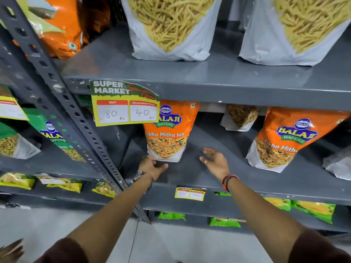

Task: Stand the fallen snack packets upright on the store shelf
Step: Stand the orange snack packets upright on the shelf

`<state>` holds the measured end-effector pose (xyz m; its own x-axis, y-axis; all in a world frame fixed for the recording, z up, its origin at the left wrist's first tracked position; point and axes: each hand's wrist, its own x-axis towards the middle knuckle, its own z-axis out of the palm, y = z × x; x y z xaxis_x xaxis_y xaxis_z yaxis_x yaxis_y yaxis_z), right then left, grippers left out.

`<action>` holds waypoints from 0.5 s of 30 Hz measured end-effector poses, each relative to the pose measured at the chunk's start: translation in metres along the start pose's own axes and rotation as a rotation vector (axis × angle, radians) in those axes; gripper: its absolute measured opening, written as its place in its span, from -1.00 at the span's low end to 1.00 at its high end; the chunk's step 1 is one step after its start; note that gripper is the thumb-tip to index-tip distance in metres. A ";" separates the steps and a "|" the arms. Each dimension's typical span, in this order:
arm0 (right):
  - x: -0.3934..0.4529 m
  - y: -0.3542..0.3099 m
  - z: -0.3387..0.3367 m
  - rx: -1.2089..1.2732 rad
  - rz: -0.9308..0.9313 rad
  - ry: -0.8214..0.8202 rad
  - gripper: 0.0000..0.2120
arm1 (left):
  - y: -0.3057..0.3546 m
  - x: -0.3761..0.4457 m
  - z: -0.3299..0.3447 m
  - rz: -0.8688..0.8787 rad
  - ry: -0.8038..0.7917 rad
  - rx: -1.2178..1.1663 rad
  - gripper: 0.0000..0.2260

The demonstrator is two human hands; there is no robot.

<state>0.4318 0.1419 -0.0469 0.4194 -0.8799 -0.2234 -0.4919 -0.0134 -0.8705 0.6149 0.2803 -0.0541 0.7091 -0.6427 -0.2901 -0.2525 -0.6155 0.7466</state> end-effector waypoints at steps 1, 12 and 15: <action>-0.005 0.012 -0.014 -0.012 -0.006 0.066 -0.67 | 0.000 -0.006 0.012 -0.009 -0.017 -0.009 -0.72; -0.056 0.102 -0.179 0.069 0.178 0.507 -0.66 | 0.122 -0.032 0.153 0.260 -0.438 -0.139 -0.56; -0.047 0.097 -0.210 0.331 0.176 0.489 -0.50 | 0.160 -0.036 0.184 0.281 -0.520 -0.183 -0.28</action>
<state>0.2043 0.0816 -0.0285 -0.0833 -0.9725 -0.2175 -0.2260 0.2310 -0.9463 0.4275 0.1206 -0.0346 0.2068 -0.9354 -0.2868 -0.2331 -0.3318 0.9141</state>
